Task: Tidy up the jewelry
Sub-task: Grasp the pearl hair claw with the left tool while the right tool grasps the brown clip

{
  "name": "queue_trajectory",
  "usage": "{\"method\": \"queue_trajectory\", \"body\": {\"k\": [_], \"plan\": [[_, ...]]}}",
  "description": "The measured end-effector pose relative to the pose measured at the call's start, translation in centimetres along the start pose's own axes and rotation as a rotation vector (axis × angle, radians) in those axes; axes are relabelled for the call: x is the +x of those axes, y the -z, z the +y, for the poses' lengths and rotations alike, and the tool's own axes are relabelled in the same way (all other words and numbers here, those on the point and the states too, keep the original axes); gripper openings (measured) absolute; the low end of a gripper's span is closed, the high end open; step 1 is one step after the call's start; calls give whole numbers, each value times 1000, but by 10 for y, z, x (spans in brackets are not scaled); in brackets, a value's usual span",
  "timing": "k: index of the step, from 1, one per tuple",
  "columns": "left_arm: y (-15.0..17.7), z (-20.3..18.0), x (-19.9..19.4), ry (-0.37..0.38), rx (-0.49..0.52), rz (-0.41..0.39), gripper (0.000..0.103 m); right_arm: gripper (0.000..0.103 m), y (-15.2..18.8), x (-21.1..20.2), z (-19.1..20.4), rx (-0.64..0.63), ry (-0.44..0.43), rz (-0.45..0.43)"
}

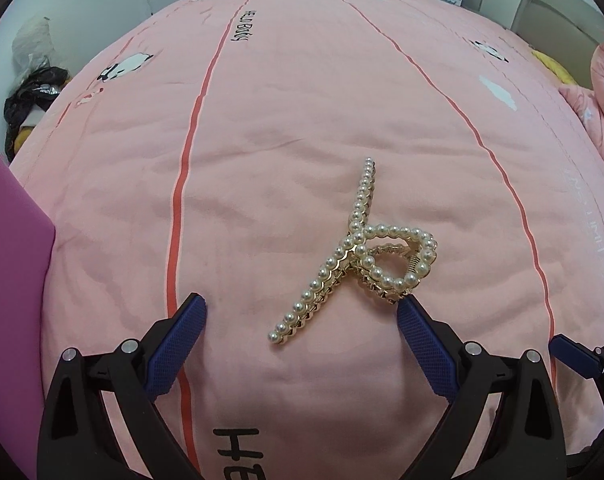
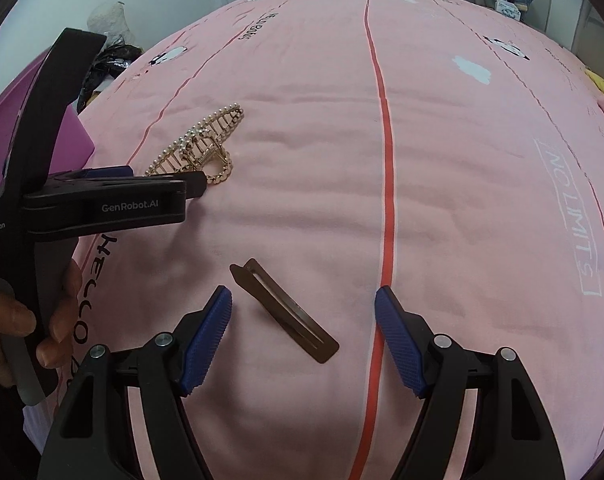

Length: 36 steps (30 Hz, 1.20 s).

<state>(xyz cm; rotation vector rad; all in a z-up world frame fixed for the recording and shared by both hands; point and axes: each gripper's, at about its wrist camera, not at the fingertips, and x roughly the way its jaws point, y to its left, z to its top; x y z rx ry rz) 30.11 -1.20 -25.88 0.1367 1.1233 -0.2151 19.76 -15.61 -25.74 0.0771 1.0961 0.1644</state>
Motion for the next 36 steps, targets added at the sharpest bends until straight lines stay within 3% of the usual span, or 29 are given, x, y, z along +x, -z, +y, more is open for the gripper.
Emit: {"method": "queue_trajectory", "body": {"k": [13,28,31,34,36], "plan": [[-10,-10,6,30,13,-38,96,71,1,9,-1,-6,-6,-15],[-17,-21,19,-1,43,-59,96,69,5,14,11,-69,57,-35],[-14,-21,15,5,38,-73,82,59,5,13,11,-68,54,-37],[-11,-21,10,12,33,-86,58,44,5,11,13,-71,48,-38],[-10,-19,6,18,23,-89,48,26,5,9,14,-70,40,-37]]}}
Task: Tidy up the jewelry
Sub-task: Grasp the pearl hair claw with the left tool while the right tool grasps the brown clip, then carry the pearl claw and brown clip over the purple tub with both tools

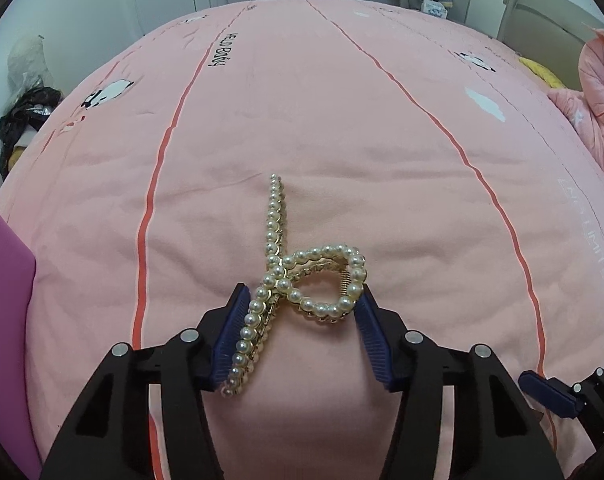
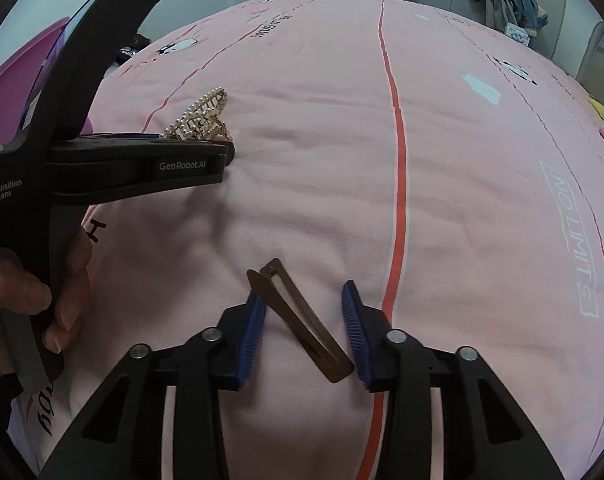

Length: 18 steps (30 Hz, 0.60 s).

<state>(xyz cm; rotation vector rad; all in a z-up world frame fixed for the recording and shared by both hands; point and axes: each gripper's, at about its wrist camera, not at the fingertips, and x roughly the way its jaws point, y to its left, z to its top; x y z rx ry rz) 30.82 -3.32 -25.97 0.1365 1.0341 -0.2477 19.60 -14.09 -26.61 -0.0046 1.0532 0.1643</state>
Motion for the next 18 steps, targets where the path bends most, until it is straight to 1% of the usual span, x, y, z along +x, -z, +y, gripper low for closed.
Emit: {"method": "queue_trajectory", "body": {"k": [1,3,8,11,18], "plan": [[1,1,-2,4,-5,3,43,21,0,-1,0,0,-3,0],[2,1,-6,-1,-8,2,41,12,0,-2,0,7,-18,2],[11,0,-21,-6,-22,13,40,12,2,-8,-17,108,-106,7],[20,1,-33,-4,-40,18,40,12,8,-14,-26,151,-140,9],[42,-2,-71,14,-66,14,40,12,28,-38,-35,191,-151,22]]}}
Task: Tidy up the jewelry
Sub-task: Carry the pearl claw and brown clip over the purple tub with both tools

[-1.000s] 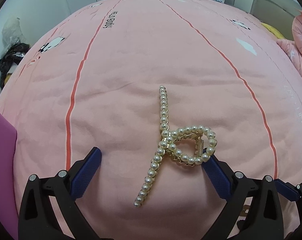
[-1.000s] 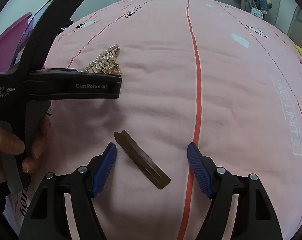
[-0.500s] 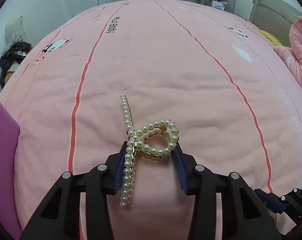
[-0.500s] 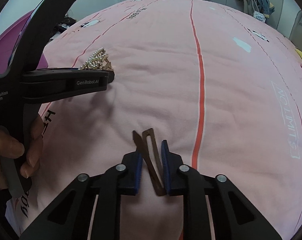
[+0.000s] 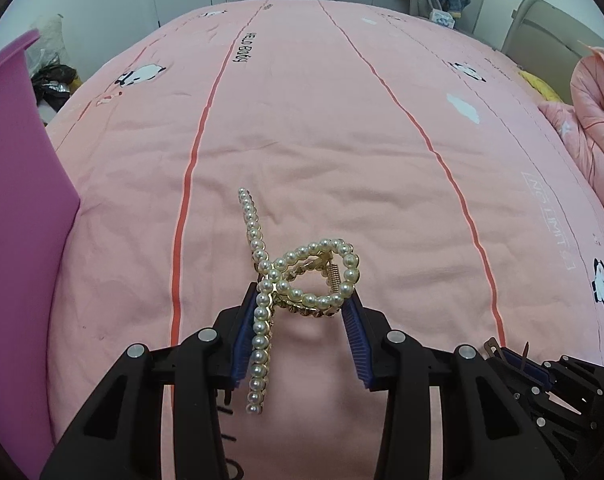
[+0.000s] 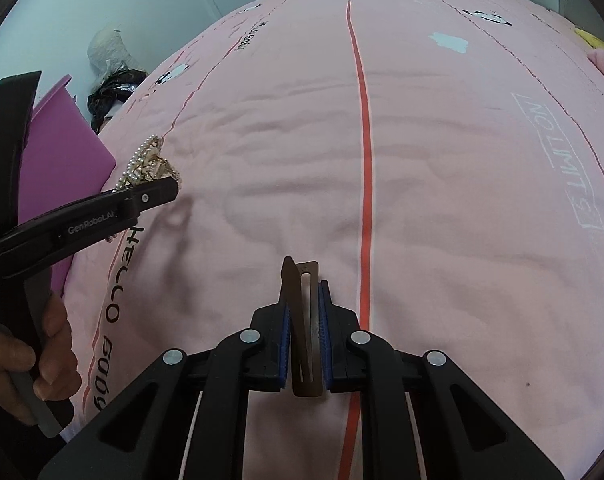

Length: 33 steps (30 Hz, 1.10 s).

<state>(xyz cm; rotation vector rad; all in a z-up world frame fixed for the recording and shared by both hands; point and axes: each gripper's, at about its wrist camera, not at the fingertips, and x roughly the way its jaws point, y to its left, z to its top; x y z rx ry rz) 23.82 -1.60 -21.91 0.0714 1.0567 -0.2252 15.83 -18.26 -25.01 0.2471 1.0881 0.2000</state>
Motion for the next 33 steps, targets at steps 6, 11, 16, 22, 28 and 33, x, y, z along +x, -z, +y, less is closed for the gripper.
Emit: {"method": "queue_trajectory", "body": {"k": [6,11,16,22,28,33], "plan": [[16,8,-49,2,-32,-33,40,12,18,-38,8,-17,8,-24],[34,5,-99,9,-37,-77,40,12,28,-68,17,-35,5,-49],[54,1,-147,13,-42,-101,40,12,38,-97,34,-51,-18,-73],[71,10,-203,0,-63,-149,40,12,42,-136,67,-104,-53,-116],[74,42,-256,-29,-131,-199,40,12,33,-166,112,-171,-101,-147],[73,80,-295,-100,-180,-249,40,12,14,-185,161,-235,-169,-176]]}}
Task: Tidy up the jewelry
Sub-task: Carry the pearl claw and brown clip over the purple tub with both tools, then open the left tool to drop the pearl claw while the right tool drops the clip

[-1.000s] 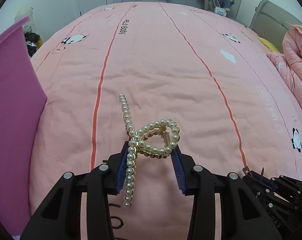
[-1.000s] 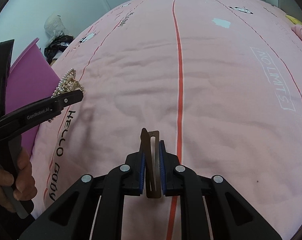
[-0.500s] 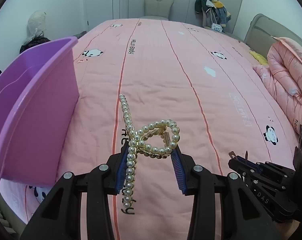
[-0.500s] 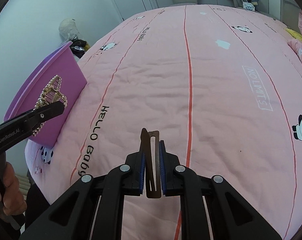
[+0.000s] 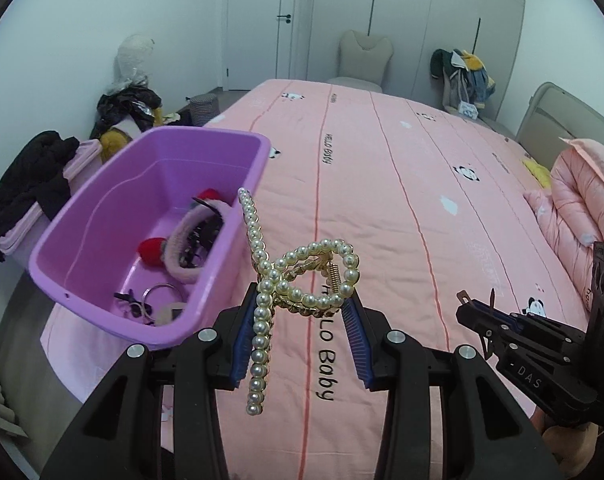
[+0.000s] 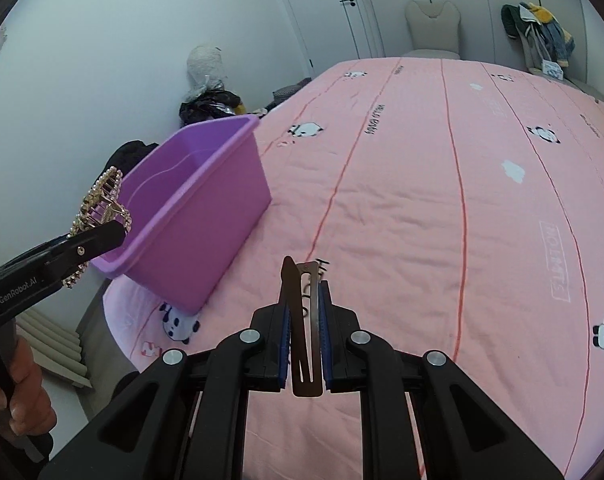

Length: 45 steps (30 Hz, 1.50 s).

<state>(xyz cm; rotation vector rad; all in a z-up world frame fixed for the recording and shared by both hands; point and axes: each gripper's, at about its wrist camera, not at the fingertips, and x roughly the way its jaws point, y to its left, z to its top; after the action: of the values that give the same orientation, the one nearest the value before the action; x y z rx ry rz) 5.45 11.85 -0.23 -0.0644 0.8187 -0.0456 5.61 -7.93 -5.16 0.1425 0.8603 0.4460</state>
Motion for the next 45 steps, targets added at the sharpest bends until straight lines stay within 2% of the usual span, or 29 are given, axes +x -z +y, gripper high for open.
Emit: {"method": "queue_trajectory", "body": {"k": [4,12,17,20,25,29,37,38,39,41,43,44,45], "plan": [[-12,44,-18,-69,-48,-24,40,12,-32,1,40,-51,-59,-38],[-30,128,-37,-192,-125,-43,40,12,-86,34,122,-142,-187,-24],[-39,165,-22,-193,-177,-2,40,12,-115,70,164,-189,-231,9],[-42,171,-9,-193,-187,25,40,12,-131,98,183,-191,-257,43],[-44,183,23,-175,-224,82,40,12,-141,149,206,-214,-242,140],[-45,191,42,-168,-264,120,40,12,-144,181,211,-182,-227,200],[-43,201,65,-205,-310,188,41,13,-151,219,207,-174,-137,247],[-42,201,68,-208,-314,196,41,22,-151,222,207,-180,-125,250],[-41,203,69,-210,-316,202,41,36,-152,223,206,-181,-111,251],[-40,203,72,-216,-323,219,42,54,-153,223,204,-178,-98,243],[-39,205,73,-221,-334,229,43,55,-154,222,203,-186,-86,233],[-39,206,71,-233,-337,224,51,55,-154,222,202,-193,-78,228],[-41,206,70,-246,-338,218,76,55,-155,220,202,-199,-71,224]]}}
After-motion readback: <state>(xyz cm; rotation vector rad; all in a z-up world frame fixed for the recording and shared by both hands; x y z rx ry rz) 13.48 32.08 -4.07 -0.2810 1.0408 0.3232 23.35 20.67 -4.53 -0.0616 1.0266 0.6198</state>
